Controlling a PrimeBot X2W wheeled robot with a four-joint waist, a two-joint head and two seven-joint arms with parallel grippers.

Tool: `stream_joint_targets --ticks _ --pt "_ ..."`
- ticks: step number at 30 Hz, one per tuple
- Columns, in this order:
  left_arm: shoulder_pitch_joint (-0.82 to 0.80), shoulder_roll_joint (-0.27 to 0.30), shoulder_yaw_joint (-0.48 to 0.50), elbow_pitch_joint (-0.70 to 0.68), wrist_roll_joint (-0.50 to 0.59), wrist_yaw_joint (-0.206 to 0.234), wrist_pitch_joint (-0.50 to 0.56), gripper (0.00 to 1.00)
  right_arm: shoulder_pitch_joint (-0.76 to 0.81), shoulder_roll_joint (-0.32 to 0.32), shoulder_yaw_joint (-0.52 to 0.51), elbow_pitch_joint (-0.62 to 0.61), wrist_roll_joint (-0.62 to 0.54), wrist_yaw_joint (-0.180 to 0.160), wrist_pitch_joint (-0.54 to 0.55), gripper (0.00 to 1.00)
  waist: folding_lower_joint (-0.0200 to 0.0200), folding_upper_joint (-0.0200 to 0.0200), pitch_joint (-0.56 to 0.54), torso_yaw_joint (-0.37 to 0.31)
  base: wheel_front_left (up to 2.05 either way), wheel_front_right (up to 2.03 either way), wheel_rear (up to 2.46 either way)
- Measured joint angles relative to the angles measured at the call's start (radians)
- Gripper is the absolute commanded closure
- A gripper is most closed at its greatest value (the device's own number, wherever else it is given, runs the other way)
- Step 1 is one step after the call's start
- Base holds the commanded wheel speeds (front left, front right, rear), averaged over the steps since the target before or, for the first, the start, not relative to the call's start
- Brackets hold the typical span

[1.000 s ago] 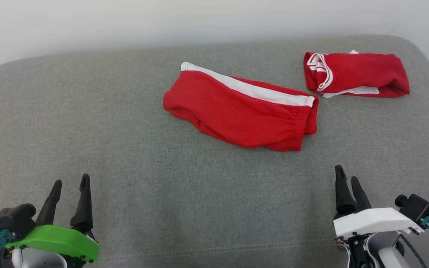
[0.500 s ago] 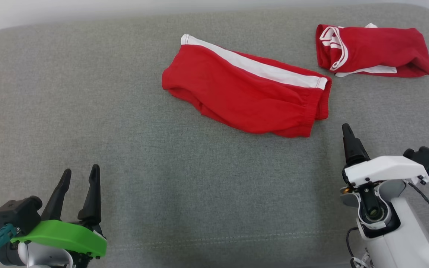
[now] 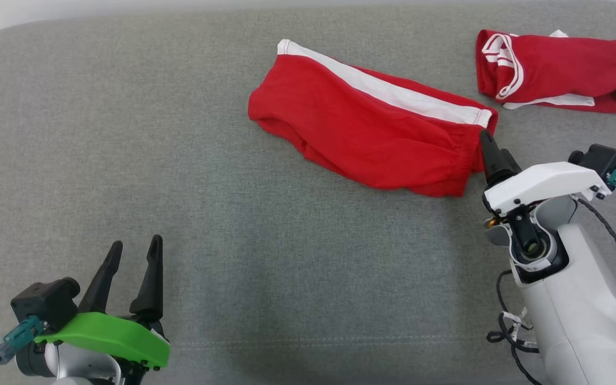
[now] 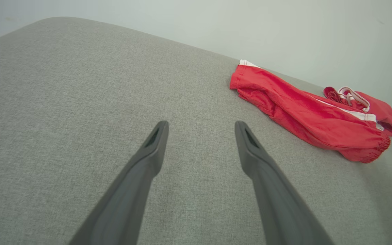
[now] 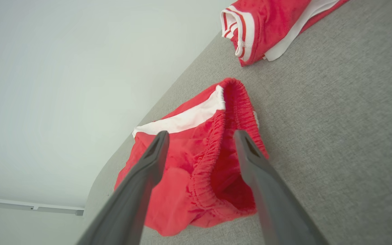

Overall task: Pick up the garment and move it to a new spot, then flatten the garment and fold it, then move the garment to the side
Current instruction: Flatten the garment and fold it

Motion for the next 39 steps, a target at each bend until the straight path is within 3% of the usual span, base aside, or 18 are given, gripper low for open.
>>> stream_joint_targets --ticks 17,39 --pt "-0.001 -0.004 0.025 -0.031 0.000 0.008 -0.008 0.00 -0.066 -0.005 0.003 0.120 -0.043 0.000 0.042 0.00 0.0001 0.0000 0.048 0.005 0.00 0.00 0.00" --pt "-0.019 -0.017 0.023 -0.036 -0.001 0.008 -0.014 0.00 -0.084 -0.007 -0.033 0.184 -0.090 0.000 0.070 0.00 0.0000 0.0000 0.093 -0.010 0.00 0.00 0.00"
